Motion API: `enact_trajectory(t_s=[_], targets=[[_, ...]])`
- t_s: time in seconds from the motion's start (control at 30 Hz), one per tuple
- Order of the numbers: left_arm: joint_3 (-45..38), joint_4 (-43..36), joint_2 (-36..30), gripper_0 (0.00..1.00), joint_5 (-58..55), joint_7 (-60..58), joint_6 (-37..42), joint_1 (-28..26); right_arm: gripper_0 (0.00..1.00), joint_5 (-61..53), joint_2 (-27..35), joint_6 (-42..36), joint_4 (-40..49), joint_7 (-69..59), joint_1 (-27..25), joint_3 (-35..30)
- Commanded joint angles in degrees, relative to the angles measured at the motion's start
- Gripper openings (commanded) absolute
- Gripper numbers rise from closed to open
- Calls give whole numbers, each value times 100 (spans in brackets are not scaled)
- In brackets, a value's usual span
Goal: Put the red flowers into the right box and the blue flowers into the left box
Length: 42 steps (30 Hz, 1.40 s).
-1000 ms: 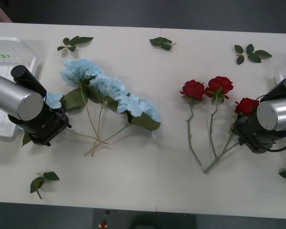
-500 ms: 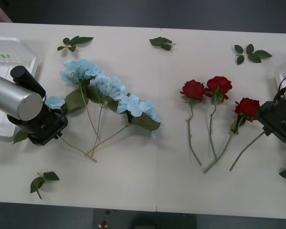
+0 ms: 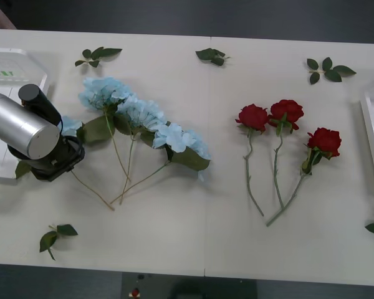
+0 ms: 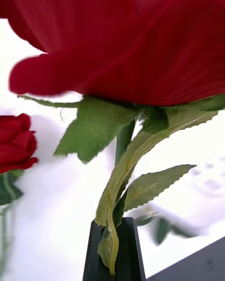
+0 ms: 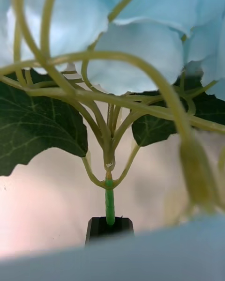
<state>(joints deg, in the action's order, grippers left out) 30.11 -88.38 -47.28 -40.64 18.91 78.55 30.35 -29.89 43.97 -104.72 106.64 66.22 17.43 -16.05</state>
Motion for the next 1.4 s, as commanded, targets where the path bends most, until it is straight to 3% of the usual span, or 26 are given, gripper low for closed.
enact_trajectory(t_s=[0.03, 0.23, 0.43, 0.7, 0.9, 0.97, 1.07, 1.1, 1.23, 1.27, 1.4], targets=[[-498, -707, -229, 0, 30, 772, 433, 85, 0, -69, 147, 224, -504, 1200, 190, -637], [-1236, -1472, -378, 0, -163, 1414, 1119, 94, 0, -87, 402, 883, -1673, 2405, 375, -962], [-2317, -1727, -545, 0, -234, 2433, 1822, 94, 0, -87, 718, 1973, -3492, 3354, 1078, -812], [-3653, -936, -660, 0, 188, 4393, 2068, 94, 0, 1, 779, 3414, -5628, 4347, 1939, -584], [-4048, -224, -695, 0, 707, 5430, 1989, 94, 0, -69, 692, 4258, -6252, 4496, 1931, -276], [-4154, 57, -695, 0, 707, 5624, 1936, 94, 5, -61, 656, 4390, -6348, 4514, 1931, -215], [-4250, 523, -695, 0, 707, 5993, 1795, 94, 18, -34, 604, 4495, -6392, 4531, 1904, -180], [-4242, 725, -686, 0, 733, 6125, 1681, 85, 27, -34, 586, 4504, -6392, 4540, 1896, -180], [-4242, 1288, -686, 0, 742, 6608, 1277, 33, 79, -78, 586, 4486, -6383, 4593, 1887, -171], [-4242, 1420, -686, 0, 742, 6740, 1136, -2, 86, -96, 595, 4425, -6357, 4619, 1887, -171], [-4242, 1789, -686, 0, 733, 7162, 670, -134, 92, -140, 612, 3889, -5970, 4663, 1887, -241]])
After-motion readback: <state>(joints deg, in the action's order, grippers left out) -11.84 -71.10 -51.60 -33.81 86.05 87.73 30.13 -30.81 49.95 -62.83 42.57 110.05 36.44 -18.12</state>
